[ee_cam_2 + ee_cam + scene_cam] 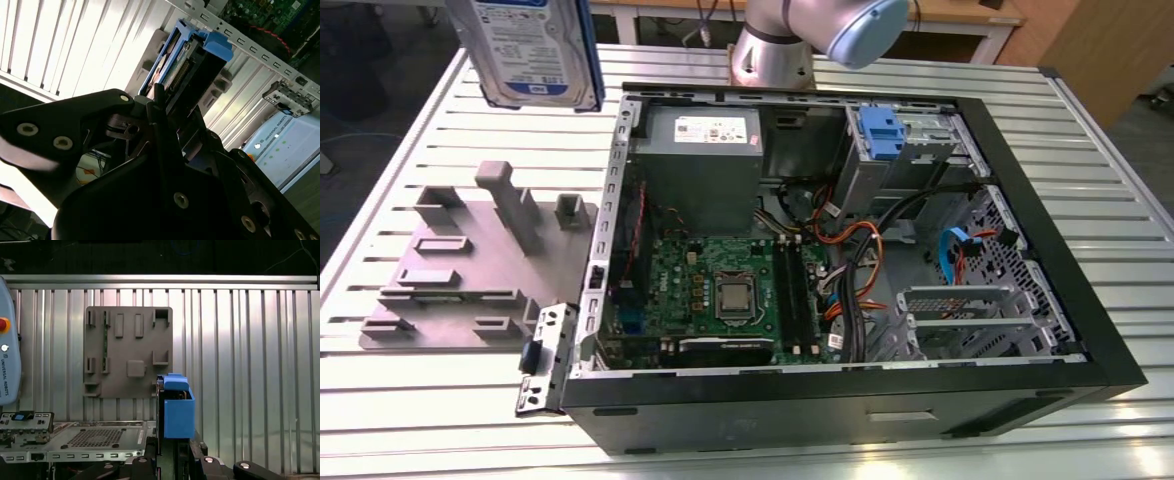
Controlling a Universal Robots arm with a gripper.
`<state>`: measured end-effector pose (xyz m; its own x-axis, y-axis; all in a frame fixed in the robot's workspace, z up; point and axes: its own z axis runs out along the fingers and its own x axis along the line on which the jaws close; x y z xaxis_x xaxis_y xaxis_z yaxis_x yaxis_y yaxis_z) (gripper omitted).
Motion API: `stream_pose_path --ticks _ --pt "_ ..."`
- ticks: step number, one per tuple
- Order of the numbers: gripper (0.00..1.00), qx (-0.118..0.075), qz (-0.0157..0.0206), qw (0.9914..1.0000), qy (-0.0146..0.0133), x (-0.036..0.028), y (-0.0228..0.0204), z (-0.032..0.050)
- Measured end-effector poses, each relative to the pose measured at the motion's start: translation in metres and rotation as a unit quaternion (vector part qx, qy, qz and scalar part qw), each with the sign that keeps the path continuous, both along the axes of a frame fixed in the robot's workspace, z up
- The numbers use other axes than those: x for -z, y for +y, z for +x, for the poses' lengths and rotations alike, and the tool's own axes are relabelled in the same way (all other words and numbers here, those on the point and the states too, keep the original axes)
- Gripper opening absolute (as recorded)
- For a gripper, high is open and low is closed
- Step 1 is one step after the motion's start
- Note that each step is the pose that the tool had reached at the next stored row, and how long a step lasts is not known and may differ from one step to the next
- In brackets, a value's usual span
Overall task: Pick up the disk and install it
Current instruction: 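Pick up the disk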
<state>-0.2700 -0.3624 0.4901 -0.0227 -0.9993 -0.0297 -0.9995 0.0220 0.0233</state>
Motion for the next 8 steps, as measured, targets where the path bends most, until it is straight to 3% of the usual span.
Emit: stream_pose_path --ticks 8 --pt "0.35 0.000 0.0000 1.00000 0.0001 -0.0001 0.0000 0.0307"
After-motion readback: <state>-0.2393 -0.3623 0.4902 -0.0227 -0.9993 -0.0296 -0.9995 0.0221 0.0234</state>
